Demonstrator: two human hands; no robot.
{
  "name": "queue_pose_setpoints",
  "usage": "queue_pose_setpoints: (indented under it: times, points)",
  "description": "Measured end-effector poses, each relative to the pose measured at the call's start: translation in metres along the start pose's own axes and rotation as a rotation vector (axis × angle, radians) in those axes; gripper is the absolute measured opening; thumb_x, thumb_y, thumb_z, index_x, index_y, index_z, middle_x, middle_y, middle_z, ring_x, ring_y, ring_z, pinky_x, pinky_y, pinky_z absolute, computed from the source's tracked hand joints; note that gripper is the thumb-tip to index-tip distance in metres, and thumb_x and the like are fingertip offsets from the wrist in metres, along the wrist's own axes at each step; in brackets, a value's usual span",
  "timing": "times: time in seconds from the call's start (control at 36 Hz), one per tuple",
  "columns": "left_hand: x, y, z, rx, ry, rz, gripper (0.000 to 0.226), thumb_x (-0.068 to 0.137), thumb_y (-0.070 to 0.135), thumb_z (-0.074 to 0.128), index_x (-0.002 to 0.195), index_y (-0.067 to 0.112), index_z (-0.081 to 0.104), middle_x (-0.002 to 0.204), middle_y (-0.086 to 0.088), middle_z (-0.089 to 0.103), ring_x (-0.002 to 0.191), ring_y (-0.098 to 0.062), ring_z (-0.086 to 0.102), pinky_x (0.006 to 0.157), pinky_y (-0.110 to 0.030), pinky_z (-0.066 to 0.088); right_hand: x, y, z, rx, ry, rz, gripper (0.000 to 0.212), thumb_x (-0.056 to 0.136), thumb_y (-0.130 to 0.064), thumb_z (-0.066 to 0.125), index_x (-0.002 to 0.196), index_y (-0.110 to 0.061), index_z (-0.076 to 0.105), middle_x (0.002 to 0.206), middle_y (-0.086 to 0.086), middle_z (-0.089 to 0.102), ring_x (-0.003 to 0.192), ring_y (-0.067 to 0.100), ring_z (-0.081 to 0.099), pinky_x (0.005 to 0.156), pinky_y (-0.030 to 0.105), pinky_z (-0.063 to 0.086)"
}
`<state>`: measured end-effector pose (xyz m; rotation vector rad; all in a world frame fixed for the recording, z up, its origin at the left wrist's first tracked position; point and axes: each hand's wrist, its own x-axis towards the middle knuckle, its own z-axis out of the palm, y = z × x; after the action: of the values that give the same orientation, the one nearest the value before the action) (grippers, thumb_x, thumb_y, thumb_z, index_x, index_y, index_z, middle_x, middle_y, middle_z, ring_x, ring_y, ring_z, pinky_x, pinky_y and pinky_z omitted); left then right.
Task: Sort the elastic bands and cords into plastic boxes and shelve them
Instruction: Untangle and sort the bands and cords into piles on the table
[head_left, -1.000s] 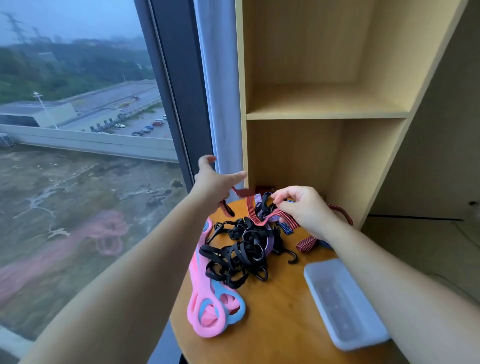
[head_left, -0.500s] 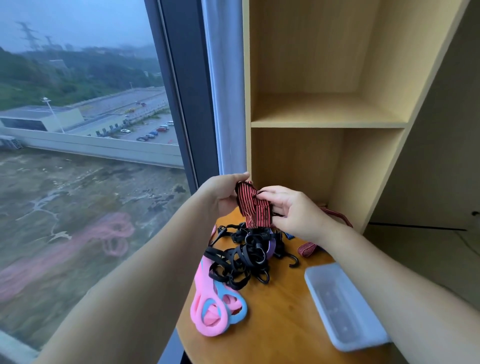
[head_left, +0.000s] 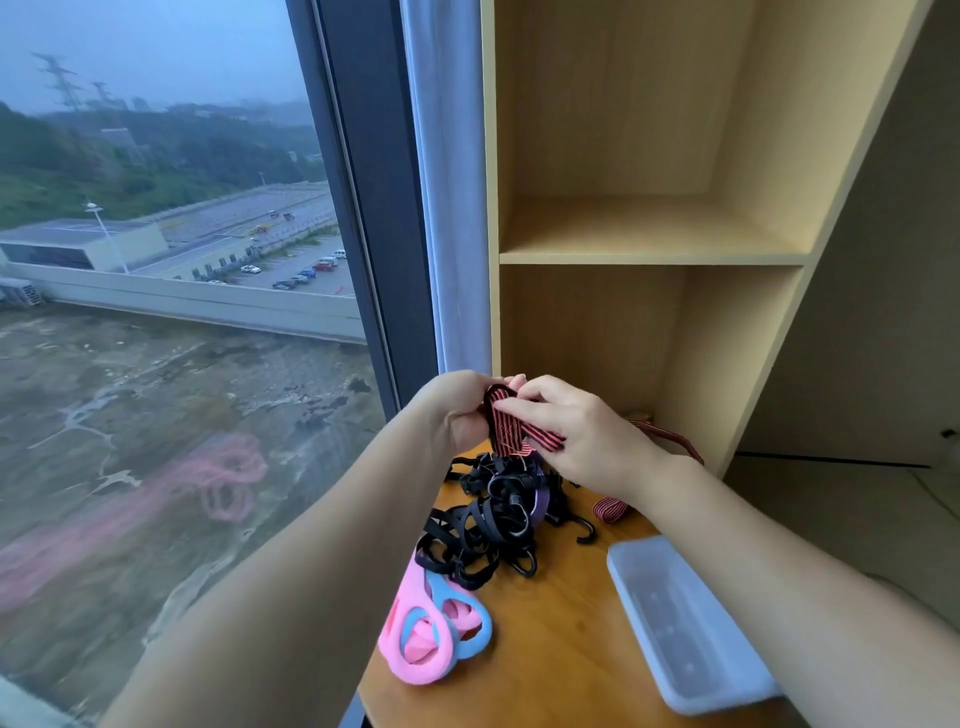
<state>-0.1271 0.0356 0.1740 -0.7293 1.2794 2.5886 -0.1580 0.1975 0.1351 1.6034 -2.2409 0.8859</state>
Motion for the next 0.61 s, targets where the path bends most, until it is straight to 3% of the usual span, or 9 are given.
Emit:
queue_pose_setpoints:
  times: [0.06, 0.14, 0.19, 0.28, 0.33, 0.42, 0.5, 0.56, 0.61]
  points:
    - [-0.001, 0.0, 0.002, -0.032, 0.002, -0.011, 0.022, 0.102, -0.003, 0.031, 0.111, -0.01, 0.05, 0.084, -0.017, 0.057, 0.07, -0.018, 0.057, 0.067, -0.035, 0.06, 0.0, -0.001, 0.001, -0.052, 0.041, -0.047, 0.048, 0.083, 0.012, 0.066, 0.128, -0.002, 0.061, 0.115, 0.017, 0.056, 0.131, 0.028, 0.049, 0.11, 0.041, 0.042]
    - [-0.004, 0.0, 0.005, -0.003, -0.026, -0.023, 0.024, 0.102, -0.001, 0.03, 0.107, -0.007, 0.052, 0.086, -0.017, 0.056, 0.075, -0.02, 0.055, 0.083, -0.039, 0.054, 0.001, -0.003, 0.0, -0.1, 0.085, -0.104, 0.041, 0.084, 0.011, 0.067, 0.124, 0.002, 0.064, 0.108, 0.02, 0.057, 0.125, 0.031, 0.055, 0.105, 0.044, 0.046]
    - [-0.004, -0.002, 0.004, 0.116, -0.017, -0.01, 0.023, 0.102, 0.001, 0.034, 0.111, -0.007, 0.054, 0.096, -0.019, 0.058, 0.083, -0.024, 0.058, 0.089, -0.041, 0.052, 0.0, -0.003, -0.002, -0.117, 0.111, -0.138, 0.036, 0.085, 0.009, 0.066, 0.12, 0.003, 0.066, 0.106, 0.02, 0.058, 0.116, 0.029, 0.06, 0.103, 0.036, 0.049]
    - [0.002, -0.007, 0.0, 0.332, 0.098, 0.103, 0.027, 0.101, 0.002, 0.043, 0.122, -0.008, 0.057, 0.106, -0.019, 0.06, 0.094, -0.025, 0.059, 0.093, -0.033, 0.049, 0.001, -0.005, -0.005, -0.128, 0.144, -0.125, 0.032, 0.084, 0.007, 0.062, 0.115, 0.0, 0.069, 0.099, 0.017, 0.059, 0.088, 0.022, 0.063, 0.085, 0.019, 0.05]
    - [0.003, -0.01, -0.002, 0.548, 0.189, 0.219, 0.025, 0.1, 0.002, 0.045, 0.118, -0.004, 0.061, 0.094, -0.013, 0.061, 0.086, -0.023, 0.059, 0.083, -0.031, 0.052, 0.002, -0.004, -0.007, -0.116, 0.145, -0.077, 0.032, 0.083, 0.008, 0.063, 0.114, -0.001, 0.069, 0.097, 0.014, 0.058, 0.081, 0.023, 0.061, 0.076, 0.024, 0.053]
    - [-0.002, -0.009, -0.013, 0.943, 0.294, 0.497, 0.032, 0.094, 0.0, 0.044, 0.097, 0.024, 0.066, 0.09, -0.009, 0.067, 0.065, -0.022, 0.062, 0.059, -0.035, 0.055, 0.005, 0.002, -0.014, -0.058, 0.183, 0.037, 0.028, 0.086, 0.005, 0.066, 0.111, -0.003, 0.071, 0.094, 0.01, 0.057, 0.079, 0.02, 0.058, 0.072, 0.023, 0.047]
    - [-0.008, -0.013, -0.03, 1.032, 0.031, 0.801, 0.047, 0.085, -0.001, 0.048, 0.098, 0.04, 0.066, 0.077, -0.004, 0.066, 0.061, -0.018, 0.054, 0.057, -0.031, 0.047, 0.009, 0.006, -0.019, 0.024, 0.238, 0.132, 0.02, 0.088, -0.003, 0.068, 0.107, -0.009, 0.074, 0.089, 0.006, 0.058, 0.076, 0.016, 0.055, 0.071, 0.017, 0.042]
    - [-0.011, -0.018, -0.034, 1.022, -0.138, 0.874, 0.039, 0.085, 0.009, 0.061, 0.103, 0.044, 0.065, 0.072, 0.007, 0.065, 0.062, -0.01, 0.057, 0.06, -0.021, 0.047, 0.013, 0.007, -0.021, 0.068, 0.23, 0.176, 0.017, 0.089, -0.008, 0.068, 0.104, -0.011, 0.075, 0.087, 0.005, 0.059, 0.075, 0.017, 0.056, 0.068, 0.021, 0.044]
    - [-0.009, -0.021, -0.033, 1.005, -0.157, 0.957, 0.029, 0.085, 0.019, 0.072, 0.101, 0.043, 0.066, 0.071, 0.007, 0.066, 0.062, -0.009, 0.059, 0.06, -0.02, 0.048, 0.016, 0.006, -0.02, 0.118, 0.215, 0.203, 0.015, 0.089, -0.01, 0.069, 0.103, -0.012, 0.076, 0.087, 0.004, 0.06, 0.077, 0.016, 0.058, 0.068, 0.024, 0.046]
